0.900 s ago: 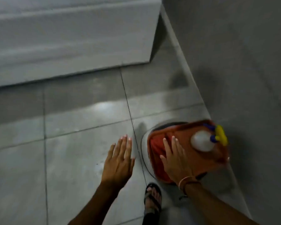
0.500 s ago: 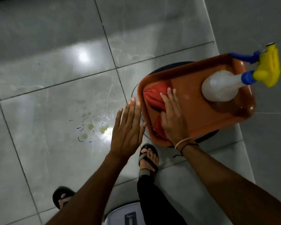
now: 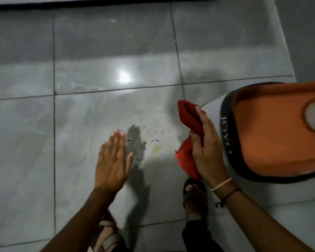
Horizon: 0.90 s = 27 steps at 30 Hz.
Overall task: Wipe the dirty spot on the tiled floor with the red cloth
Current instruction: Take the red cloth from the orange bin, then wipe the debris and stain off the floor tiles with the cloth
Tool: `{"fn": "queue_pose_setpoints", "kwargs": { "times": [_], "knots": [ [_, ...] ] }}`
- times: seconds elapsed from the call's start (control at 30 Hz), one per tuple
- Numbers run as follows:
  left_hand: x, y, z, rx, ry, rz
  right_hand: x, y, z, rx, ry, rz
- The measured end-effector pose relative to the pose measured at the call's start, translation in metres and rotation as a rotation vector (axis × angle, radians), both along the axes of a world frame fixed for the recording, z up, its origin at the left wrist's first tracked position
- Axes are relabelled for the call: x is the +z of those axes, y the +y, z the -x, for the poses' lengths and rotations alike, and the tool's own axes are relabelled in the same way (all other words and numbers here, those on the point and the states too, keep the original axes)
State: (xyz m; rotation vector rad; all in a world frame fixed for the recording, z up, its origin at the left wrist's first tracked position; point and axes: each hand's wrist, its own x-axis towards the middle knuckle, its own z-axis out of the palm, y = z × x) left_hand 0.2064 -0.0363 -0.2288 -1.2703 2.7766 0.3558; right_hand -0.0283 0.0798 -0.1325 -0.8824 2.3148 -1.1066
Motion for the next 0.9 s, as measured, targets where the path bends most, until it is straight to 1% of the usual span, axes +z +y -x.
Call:
{"fn": "queue_pose_setpoints", "kwargs": {
  "times": [0.07,0.13,0.23,0.33,0.4,0.53,0.6,0.7,0.8,0.83,0.9],
  "knots": [
    [-0.055,-0.013,-0.051,0.109,-0.031,-0.006,-0.069,-0.015,-0.023,-0.043,-0.068,-0.057],
    [-0.102,-0.017,-0.087,0.206,-0.04,-0.009,-0.133,-0.023,-0.028,-0.118,-0.09,-0.119],
    [-0.161,-0.021,-0.126,0.282,-0.021,0.001,-0.212,-0.033,-0.01,-0.193,0.022,-0.186],
    [-0.193,-0.03,-0.153,0.226,0.035,0.069,-0.254,-0.055,0.018,-0.2,0.161,-0.209],
    [-0.202,-0.034,-0.161,0.184,0.085,0.105,-0.267,-0.083,0.028,-0.127,0.236,-0.213],
    [-0.206,-0.036,-0.161,0.195,0.14,0.138,-0.272,-0.151,0.02,0.135,0.38,-0.243],
    [-0.204,-0.037,-0.162,0.198,0.134,0.124,-0.271,-0.177,-0.004,0.331,0.452,-0.259],
    [-0.203,-0.037,-0.162,0.219,0.123,0.097,-0.266,-0.188,-0.054,0.654,0.516,-0.189],
    [-0.202,-0.038,-0.16,0.219,0.124,0.088,-0.266,-0.146,-0.115,0.989,0.62,-0.059],
    [-0.201,-0.037,-0.16,0.219,0.126,0.089,-0.267,-0.119,-0.132,1.095,0.629,-0.013],
    [-0.199,-0.038,-0.161,0.221,0.133,0.088,-0.269,-0.056,-0.15,1.315,0.575,0.034]
  ]
}}
